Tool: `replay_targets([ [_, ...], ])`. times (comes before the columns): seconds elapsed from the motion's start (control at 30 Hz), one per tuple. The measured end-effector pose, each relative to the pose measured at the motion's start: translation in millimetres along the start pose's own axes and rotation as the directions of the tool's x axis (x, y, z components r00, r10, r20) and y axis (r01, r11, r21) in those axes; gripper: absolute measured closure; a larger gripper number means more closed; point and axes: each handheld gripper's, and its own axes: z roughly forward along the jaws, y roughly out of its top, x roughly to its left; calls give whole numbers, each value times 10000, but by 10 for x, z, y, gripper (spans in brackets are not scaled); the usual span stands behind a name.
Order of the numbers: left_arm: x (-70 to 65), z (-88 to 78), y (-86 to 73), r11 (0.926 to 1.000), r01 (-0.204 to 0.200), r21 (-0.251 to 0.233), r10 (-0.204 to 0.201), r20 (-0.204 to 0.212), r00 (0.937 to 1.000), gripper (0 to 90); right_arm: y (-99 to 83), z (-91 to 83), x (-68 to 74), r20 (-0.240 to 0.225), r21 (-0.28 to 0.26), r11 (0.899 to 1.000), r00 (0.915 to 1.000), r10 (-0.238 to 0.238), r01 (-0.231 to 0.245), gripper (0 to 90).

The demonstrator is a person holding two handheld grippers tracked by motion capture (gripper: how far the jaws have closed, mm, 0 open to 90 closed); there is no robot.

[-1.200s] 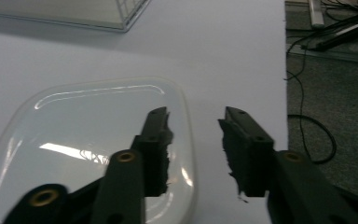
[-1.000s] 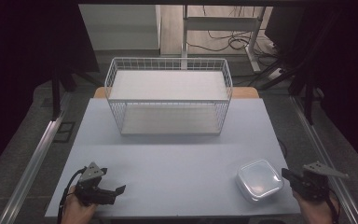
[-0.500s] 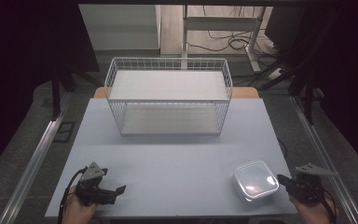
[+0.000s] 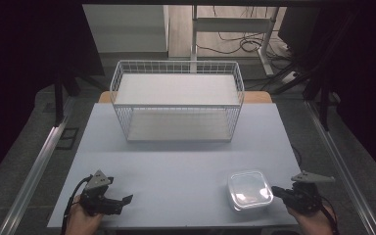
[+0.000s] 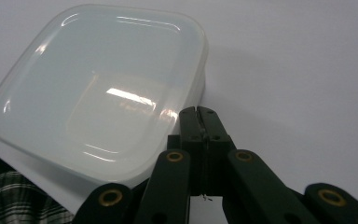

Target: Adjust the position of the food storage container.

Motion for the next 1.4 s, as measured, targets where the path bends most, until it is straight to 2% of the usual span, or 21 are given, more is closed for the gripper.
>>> replay_targets([
  [0.03, -1, 3, 0, 10000, -9, 5, 9, -1, 10000, 26, 15, 28, 42, -265, 54, 10000, 9996, 0, 2, 890],
  [0.07, -2, 3, 1, 10000, -16, 9, 16, 3, 10000, 26, 15, 28, 42, -265, 54, 10000, 9996, 0, 2, 890],
  [0.17, -7, 3, 4, 10000, -19, 3, 19, 25, 10000, 28, 47, 94, 136, -683, 102, 9999, 9976, -86, 93, 891],
  [0.33, -18, 14, 8, 10000, -16, 32, 16, 92, 10000, 29, 82, 164, 229, -1118, 157, 9997, 9936, -180, 199, 890],
  [0.5, -22, 21, 9, 9999, -126, 47, 126, 86, 9999, 30, 166, 305, 399, -1623, 167, 9986, 9856, -475, 509, 891],
  [0.57, -23, 21, 9, 9999, -153, 13, 152, 76, 9999, 30, 177, 323, 420, -1706, 173, 9984, 9841, -503, 540, 891],
  [0.63, -23, 24, 7, 9999, -166, -19, 167, 102, 9998, 30, 221, 400, 518, -1990, 150, 9975, 9778, -652, 696, 890],
  [0.67, -24, 26, 6, 9998, -173, -32, 173, 121, 9998, 30, 221, 400, 518, -1990, 150, 9975, 9778, -652, 696, 890],
  [0.8, -38, 36, 2, 9994, -324, -127, 328, 295, 9990, 31, 274, 486, 640, -2163, 104, 9961, 9728, -832, 875, 890],
  [0.83, -46, 41, 3, 9992, -364, -176, 370, 318, 9988, 30, 298, 531, 716, -2287, 90, 9950, 9689, -951, 998, 890],
  [0.87, -50, 43, 4, 9990, -406, -204, 412, 304, 9987, 30, 298, 531, 716, -2287, 90, 9950, 9689, -951, 998, 890],
  [0.9, -56, 40, 6, 9987, -448, -260, 456, 290, 9985, 30, 320, 576, 798, -2450, 72, 9930, 9630, -1126, 1179, 890],
  [0.97, -50, 34, 8, 9983, -451, -370, 463, 316, 9984, 30, 327, 591, 831, -2474, 93, 9923, 9618, -1175, 1236, 890],
  [1.13, -26, 30, -1, 9981, -287, -539, 309, 398, 9987, 29, 353, 705, 1032, -2729, 5, 9855, 9481, -1629, 1695, 890],
  [1.33, -46, 40, 9, 9980, -404, -477, 429, 530, 9977, 31, 376, 779, 1193, -2892, -84, 9810, 9386, -1882, 1941, 890],
  [1.4, -61, 51, 14, 9981, -495, -371, 516, 579, 9970, 36, 389, 795, 1238, -2771, -186, 9747, 9356, -2190, 2226, 890],
])
